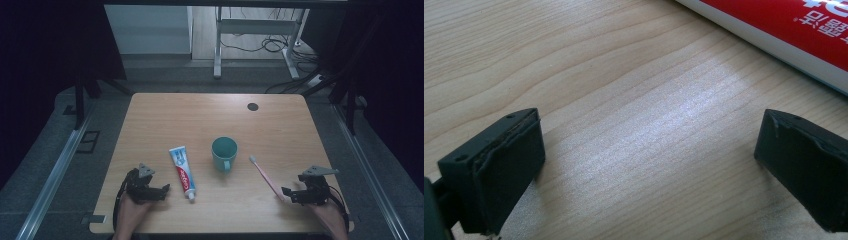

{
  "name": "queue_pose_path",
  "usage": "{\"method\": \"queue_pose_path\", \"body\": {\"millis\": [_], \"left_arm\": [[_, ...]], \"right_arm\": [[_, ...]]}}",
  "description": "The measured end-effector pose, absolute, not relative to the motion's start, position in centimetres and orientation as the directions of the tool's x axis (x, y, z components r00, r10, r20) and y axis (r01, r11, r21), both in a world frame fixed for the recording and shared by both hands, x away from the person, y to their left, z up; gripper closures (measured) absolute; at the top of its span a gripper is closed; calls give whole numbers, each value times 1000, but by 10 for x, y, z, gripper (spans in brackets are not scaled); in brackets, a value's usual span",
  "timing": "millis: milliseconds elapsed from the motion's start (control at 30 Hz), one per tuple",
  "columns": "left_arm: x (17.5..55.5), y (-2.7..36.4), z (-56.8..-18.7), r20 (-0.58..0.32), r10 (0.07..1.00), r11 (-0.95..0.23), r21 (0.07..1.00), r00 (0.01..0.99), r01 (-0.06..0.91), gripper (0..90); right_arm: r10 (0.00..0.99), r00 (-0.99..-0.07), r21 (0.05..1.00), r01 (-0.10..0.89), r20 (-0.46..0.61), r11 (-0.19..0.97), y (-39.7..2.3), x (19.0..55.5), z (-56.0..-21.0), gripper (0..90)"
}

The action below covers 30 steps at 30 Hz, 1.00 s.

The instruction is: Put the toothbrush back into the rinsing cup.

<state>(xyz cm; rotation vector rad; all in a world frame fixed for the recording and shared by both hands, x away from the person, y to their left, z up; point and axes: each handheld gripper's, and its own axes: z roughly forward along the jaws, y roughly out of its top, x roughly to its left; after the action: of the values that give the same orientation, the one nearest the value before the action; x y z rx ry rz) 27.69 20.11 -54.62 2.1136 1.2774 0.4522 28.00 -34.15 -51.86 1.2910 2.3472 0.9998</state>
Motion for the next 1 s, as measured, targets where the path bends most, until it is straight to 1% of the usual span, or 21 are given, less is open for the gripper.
{"method": "queue_pose_path", "body": {"millis": [300,700,1000], "left_arm": [[277,201,-546,-26,880,-340,662,473,668,0],[277,201,-546,-27,881,-338,662,472,669,0],[277,201,-546,-28,881,-338,662,472,669,0]], "right_arm": [[810,-581,649,648,81,400,-331,285,-512,117],[782,-618,550,682,81,482,-317,296,-505,117],[768,-636,499,691,76,523,-308,302,-503,129]]}}
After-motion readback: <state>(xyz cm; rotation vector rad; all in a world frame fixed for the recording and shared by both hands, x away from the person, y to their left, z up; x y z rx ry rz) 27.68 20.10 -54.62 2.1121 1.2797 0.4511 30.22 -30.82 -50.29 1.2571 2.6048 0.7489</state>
